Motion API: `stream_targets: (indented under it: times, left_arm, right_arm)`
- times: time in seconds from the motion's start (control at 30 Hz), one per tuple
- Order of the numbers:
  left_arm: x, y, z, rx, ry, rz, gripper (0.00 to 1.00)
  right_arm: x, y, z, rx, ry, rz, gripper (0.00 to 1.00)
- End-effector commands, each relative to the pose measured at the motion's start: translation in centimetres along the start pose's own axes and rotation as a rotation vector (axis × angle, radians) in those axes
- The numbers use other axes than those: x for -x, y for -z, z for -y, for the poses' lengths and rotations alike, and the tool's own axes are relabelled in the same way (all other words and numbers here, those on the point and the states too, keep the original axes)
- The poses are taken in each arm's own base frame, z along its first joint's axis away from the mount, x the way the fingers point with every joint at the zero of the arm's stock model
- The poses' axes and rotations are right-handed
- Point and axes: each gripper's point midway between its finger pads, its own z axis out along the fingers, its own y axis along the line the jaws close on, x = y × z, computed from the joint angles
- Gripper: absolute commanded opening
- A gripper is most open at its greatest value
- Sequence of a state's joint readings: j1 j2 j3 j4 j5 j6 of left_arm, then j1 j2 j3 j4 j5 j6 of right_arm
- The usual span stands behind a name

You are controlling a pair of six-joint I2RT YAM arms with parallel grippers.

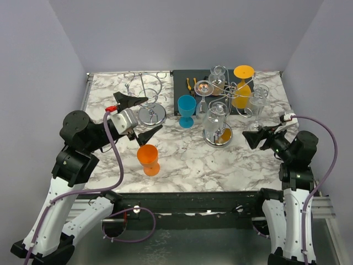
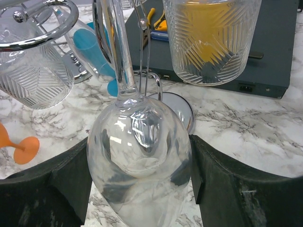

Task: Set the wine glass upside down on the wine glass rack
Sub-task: Turn the wine glass upside down at the wine rack.

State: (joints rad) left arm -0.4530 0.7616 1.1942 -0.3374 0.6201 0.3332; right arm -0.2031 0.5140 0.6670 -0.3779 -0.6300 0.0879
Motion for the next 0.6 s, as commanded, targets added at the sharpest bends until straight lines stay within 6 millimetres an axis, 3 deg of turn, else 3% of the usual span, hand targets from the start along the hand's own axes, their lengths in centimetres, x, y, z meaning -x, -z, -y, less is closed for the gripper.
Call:
stream_targets:
  times: [0.0, 0.57]
  left_arm:
    - [0.4, -0.3, 0.0, -0.011, 0.001, 0.017, 0.99]
    - [0.0, -1.0, -0.4, -0.011, 0.009, 0.009, 0.99]
  right_arm:
    - [1.7, -0.6, -0.5, 0.06, 0.083, 0.092, 0.01]
    - [2.4, -3.0, -0.7, 0.179, 0.105, 0.146, 0.01]
